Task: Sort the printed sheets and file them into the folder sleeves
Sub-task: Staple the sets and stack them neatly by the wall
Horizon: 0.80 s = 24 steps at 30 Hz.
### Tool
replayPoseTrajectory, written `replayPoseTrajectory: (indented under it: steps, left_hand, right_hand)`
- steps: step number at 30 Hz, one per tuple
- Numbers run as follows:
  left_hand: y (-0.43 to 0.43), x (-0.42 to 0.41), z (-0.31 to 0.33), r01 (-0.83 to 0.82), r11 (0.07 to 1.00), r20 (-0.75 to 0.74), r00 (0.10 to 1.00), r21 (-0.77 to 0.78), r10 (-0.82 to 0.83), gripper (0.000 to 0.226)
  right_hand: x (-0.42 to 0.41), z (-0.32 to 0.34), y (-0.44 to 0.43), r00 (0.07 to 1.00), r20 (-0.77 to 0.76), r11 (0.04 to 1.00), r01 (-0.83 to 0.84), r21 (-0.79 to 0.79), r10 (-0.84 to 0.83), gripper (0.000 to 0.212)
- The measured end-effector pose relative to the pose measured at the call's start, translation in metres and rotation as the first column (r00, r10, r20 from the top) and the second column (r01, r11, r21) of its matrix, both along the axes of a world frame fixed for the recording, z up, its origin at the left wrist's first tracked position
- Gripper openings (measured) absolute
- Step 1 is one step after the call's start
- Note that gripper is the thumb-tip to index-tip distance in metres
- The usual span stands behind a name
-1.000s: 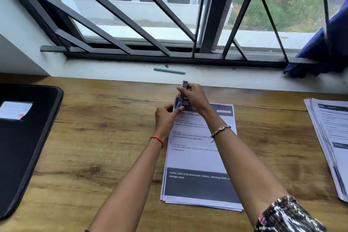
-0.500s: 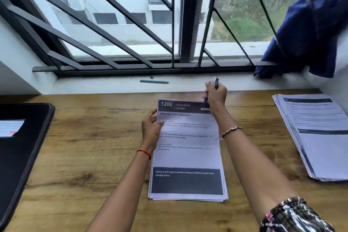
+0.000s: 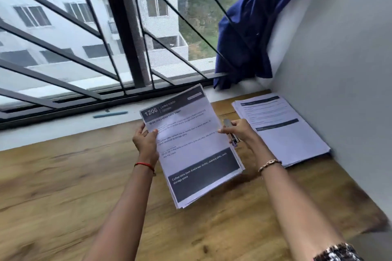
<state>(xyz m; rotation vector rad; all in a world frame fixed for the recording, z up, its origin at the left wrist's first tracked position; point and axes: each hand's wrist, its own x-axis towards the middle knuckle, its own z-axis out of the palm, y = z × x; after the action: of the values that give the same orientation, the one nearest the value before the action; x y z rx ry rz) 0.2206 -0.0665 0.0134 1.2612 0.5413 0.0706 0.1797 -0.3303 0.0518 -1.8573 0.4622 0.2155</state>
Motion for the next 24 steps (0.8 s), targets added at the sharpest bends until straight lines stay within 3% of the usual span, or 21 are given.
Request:
replayPoseTrajectory:
  steps: [8,14,20,24]
  left_hand:
    - [-0.138,0.007,0.0,0.153,0.978,0.041,0.988,-0.141,-0.149,0.058]
    - [-0.232,0.012,-0.016,0.312,0.95,0.08,0.948,-0.031,-0.309,0.051]
    - [-0.284,0.028,-0.028,0.365,0.93,0.064,0.928,0.048,-0.367,0.041]
    - [-0.301,0.034,-0.031,0.421,0.892,0.072,0.897,0.167,-0.437,0.046]
  right_hand:
    - [-0.034,0.005,-0.12,0.975,0.055,0.963,0.221,-0.156,-0.215,0.015]
    - [-0.027,0.006,-0.195,0.942,0.075,0.867,0.332,-0.373,-0.328,0.017]
    - [-0.007,-0.008,-0.239,0.912,0.054,0.687,0.343,-0.641,-0.406,0.03]
    - [0.007,-0.021,-0.249,0.914,0.104,0.603,0.341,-0.721,-0.392,0.006]
